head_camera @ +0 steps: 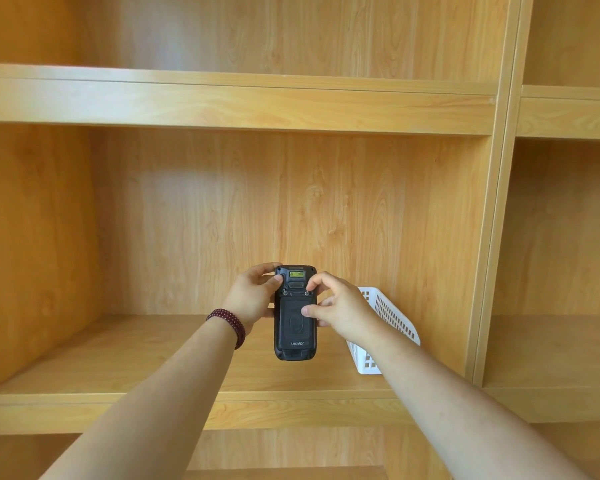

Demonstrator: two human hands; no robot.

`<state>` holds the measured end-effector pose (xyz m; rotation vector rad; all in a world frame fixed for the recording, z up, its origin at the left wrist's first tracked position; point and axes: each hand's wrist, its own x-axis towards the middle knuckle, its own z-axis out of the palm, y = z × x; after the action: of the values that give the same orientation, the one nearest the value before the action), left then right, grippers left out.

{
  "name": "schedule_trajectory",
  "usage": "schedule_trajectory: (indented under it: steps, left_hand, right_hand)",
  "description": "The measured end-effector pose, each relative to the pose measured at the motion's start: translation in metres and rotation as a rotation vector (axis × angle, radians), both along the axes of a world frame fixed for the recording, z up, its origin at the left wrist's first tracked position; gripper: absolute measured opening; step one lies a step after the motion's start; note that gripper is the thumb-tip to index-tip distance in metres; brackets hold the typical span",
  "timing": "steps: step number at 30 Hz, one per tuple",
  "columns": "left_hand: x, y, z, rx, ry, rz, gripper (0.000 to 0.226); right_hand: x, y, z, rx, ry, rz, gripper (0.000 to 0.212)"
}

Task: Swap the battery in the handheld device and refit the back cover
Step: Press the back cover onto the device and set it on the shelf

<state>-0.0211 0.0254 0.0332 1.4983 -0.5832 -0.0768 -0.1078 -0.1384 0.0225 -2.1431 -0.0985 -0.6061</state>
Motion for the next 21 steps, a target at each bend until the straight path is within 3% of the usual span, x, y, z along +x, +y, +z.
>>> schedule_trajectory:
  steps: [21]
  left_hand:
    - [-0.0023, -0.0004, 0.0026, -0.037, 0.026, 0.026, 0.028]
  right_hand:
    - [-0.0037, 0.0073, 0.0025, 0.018, -0.009, -0.065, 0.026]
